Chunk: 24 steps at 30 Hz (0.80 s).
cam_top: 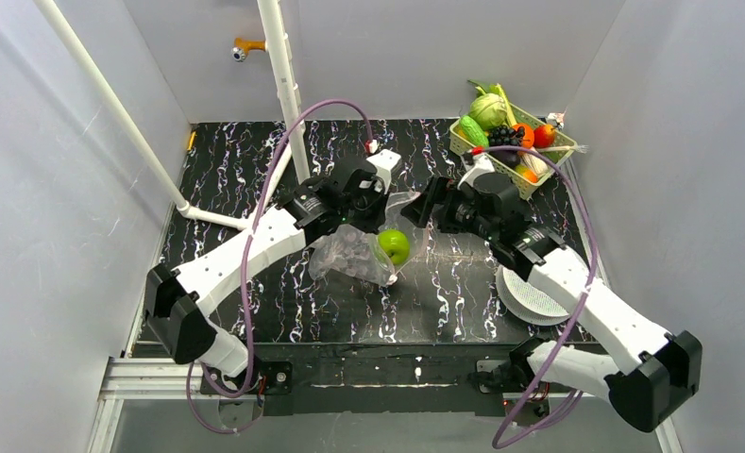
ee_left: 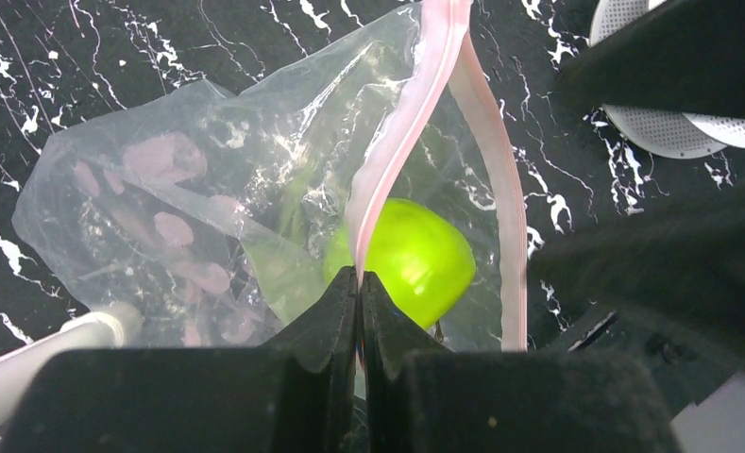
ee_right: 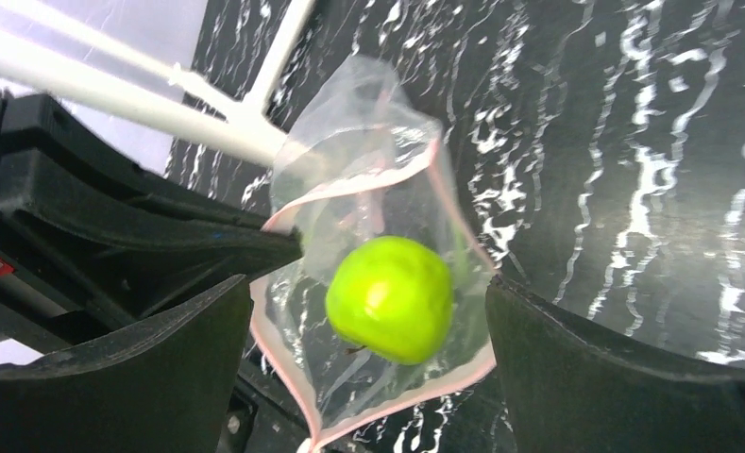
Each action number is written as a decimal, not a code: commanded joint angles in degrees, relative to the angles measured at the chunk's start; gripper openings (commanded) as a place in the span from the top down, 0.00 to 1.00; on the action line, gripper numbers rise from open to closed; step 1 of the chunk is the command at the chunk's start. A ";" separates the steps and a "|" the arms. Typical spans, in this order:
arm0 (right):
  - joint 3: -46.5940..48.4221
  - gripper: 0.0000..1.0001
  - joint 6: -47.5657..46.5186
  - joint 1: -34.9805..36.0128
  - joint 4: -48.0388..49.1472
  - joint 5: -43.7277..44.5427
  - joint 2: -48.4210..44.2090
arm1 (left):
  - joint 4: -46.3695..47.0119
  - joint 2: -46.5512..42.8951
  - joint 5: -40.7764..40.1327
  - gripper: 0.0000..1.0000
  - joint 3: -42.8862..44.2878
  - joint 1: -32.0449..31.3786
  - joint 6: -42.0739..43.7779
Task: Place the food in the zip-top bag and seal the zipper
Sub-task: Place the fake fruit in the zipper food storage bag, then adjust the zipper food storage bag at the center of the board.
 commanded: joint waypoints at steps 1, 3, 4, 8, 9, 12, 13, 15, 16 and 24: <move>4.23 0.02 -3.02 0.17 -7.04 12.57 -6.44 | 5.22 -7.84 0.73 1.00 -3.48 0.03 0.84; 3.34 0.05 -2.95 0.10 -8.31 16.17 -8.65 | 6.32 -9.95 -0.65 1.00 -4.60 0.03 1.23; 2.53 0.07 -2.86 0.12 -8.43 16.62 -9.34 | 6.16 -10.47 -1.27 1.00 -4.58 0.01 1.34; -2.62 0.19 -3.26 0.27 -3.26 6.77 -9.58 | 4.93 -10.72 -1.99 1.00 -3.86 -0.02 1.65; -4.13 0.21 -2.87 0.50 -1.49 3.54 -9.05 | 4.92 -10.52 -2.08 1.00 -3.89 -0.04 1.64; -6.92 0.25 -0.38 2.28 0.75 2.31 -6.48 | 4.76 -10.04 -2.01 1.00 -3.73 0.05 1.72; -7.38 0.28 0.49 2.51 0.57 2.65 -5.43 | 4.68 -9.94 -1.80 1.00 -3.64 0.05 1.67; -7.61 0.33 1.91 2.70 0.51 2.62 -4.28 | 4.86 -9.89 -1.50 1.00 -3.87 -0.01 1.49; -7.58 0.41 2.12 2.82 0.94 2.60 -4.03 | 5.06 -9.87 -1.46 1.00 -3.95 -0.03 1.47; 2.64 0.96 3.01 3.42 -7.13 2.16 -3.73 | 1.43 -11.26 -0.97 1.00 0.43 0.01 -0.80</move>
